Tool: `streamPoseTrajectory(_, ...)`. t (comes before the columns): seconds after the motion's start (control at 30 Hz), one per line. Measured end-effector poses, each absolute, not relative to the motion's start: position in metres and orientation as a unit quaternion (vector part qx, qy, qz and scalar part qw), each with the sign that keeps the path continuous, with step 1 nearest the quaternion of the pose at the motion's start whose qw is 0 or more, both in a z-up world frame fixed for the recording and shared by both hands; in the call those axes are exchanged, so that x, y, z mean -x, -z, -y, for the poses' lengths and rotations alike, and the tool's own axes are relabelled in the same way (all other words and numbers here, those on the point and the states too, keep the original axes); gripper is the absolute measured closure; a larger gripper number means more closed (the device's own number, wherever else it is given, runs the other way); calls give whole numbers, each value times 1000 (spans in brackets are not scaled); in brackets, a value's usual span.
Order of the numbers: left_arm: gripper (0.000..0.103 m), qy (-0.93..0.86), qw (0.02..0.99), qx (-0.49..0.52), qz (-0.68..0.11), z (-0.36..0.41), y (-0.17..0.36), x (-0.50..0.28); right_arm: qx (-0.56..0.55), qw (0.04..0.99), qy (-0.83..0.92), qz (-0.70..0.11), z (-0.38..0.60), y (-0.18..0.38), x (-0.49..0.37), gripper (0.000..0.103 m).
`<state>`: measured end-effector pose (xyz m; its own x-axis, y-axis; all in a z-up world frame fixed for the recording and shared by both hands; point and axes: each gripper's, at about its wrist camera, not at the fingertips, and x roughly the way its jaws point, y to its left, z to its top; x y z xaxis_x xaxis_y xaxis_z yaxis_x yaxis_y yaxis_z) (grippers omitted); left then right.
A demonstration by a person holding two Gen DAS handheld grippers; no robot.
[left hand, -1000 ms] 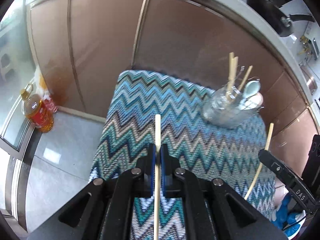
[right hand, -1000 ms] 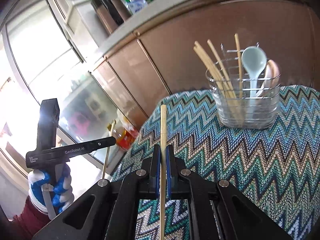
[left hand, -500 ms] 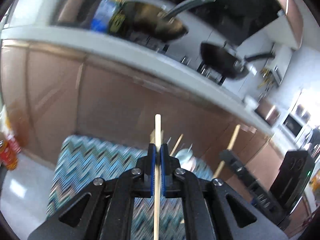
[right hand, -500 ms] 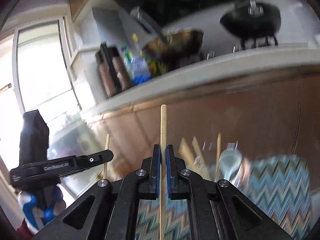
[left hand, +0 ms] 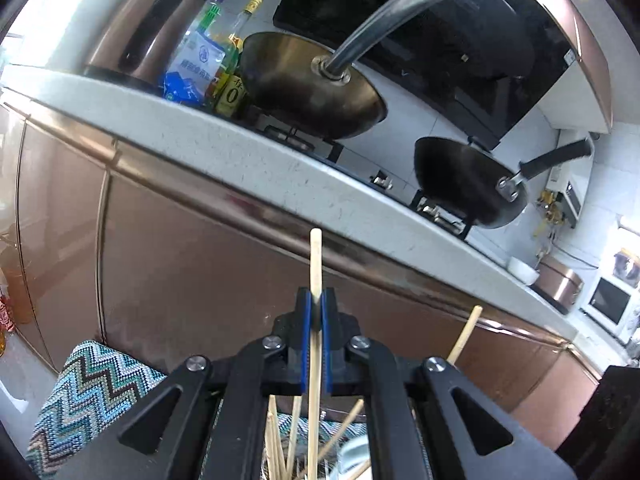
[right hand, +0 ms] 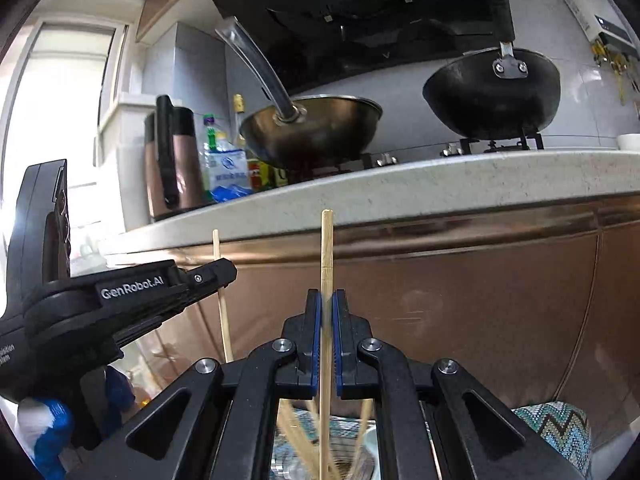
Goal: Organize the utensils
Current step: 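Drop both chopsticks into the holder and open both tools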
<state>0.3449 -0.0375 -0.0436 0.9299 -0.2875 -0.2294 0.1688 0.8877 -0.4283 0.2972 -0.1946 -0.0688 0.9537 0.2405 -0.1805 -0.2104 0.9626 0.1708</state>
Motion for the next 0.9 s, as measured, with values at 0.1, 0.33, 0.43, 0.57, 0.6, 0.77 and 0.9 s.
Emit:
streamPoseTrajectory(0.1,99,98,969,187,-129,48,61,-349,-75,985,-109,-109,197,85,-305,98)
streamPoseTrajectory(0.33,97,97,968,183,-140,48,84,-347,-84,984,-108,-118,204,103,-300,97)
streamPoseTrajectory(0.43,86,98,969,180,-135,43,78,-339,-85,984,-105,-114,205,98,-291,82)
streamPoseTrajectory(0.57,75,91,972,173,-128,35,64,-321,-91,987,-94,-98,210,81,-269,73)
streamPoseTrajectory(0.6,71,88,973,170,-127,33,59,-316,-93,987,-90,-94,212,75,-262,70)
streamPoseTrajectory(0.77,64,76,977,154,-128,17,34,-280,-89,991,-67,-78,214,44,-225,59)
streamPoseTrajectory(0.9,57,67,980,139,-127,7,13,-242,-83,992,-52,-75,216,23,-189,47)
